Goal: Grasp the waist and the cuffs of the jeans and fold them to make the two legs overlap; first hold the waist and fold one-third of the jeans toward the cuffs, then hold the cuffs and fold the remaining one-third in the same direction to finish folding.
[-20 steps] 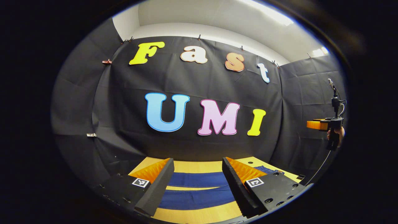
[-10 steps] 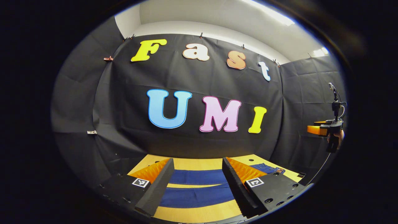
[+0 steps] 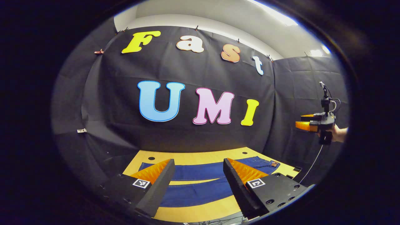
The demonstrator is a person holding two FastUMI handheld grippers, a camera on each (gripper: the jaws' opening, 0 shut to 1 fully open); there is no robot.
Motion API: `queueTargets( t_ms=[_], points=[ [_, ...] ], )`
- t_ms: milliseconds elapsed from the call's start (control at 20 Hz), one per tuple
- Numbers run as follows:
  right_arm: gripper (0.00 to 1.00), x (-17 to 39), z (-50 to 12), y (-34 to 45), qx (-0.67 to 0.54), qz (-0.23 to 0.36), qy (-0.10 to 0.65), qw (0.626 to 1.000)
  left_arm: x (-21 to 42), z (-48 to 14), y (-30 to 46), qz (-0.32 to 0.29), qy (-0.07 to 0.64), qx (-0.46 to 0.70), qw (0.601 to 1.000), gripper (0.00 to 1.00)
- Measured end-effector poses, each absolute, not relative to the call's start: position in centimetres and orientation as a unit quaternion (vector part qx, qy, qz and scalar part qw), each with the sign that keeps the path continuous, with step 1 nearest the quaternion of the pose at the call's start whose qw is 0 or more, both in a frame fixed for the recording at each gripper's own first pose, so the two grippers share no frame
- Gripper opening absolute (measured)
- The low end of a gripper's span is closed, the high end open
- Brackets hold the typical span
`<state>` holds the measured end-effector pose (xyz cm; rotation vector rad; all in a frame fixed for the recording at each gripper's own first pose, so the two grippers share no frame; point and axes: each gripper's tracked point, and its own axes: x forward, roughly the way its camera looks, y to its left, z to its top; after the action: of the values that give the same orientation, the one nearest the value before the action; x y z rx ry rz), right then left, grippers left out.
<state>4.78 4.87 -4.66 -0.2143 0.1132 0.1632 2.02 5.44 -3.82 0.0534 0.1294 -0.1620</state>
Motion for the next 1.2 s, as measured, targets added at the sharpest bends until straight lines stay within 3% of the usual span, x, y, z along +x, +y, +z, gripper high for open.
queueTargets(
  t_ms=[300,450,650,900,1100,1200],
  points=[
    [0.97,12.3,-10.0,3.7,-0.116,0.104,0.108,0.982,6.1,-12.5,8.1,-0.173,0.188,0.097,0.962,0.97],
    [0.98,13.2,-16.8,0.8,-0.21,0.141,0.169,0.953,5.5,-19.0,9.8,-0.254,0.293,0.178,0.905,0.97],
    [0.98,13.2,-26.0,0.9,-0.216,0.234,0.261,0.911,5.6,-26.3,14.2,-0.283,0.397,0.267,0.831,0.96],
    [0.98,11.9,-37.8,-0.4,-0.254,0.329,0.409,0.813,5.6,-32.7,16.7,-0.338,0.493,0.327,0.732,0.96],
    [0.98,9.7,-43.9,-2.2,-0.315,0.409,0.492,0.701,5.2,-34.5,16.8,-0.363,0.54,0.335,0.681,0.99],
    [0.99,9.5,-46.4,-2.7,-0.328,0.43,0.513,0.667,4.5,-35.2,17.1,-0.368,0.566,0.343,0.654,0.99]
  ],
)
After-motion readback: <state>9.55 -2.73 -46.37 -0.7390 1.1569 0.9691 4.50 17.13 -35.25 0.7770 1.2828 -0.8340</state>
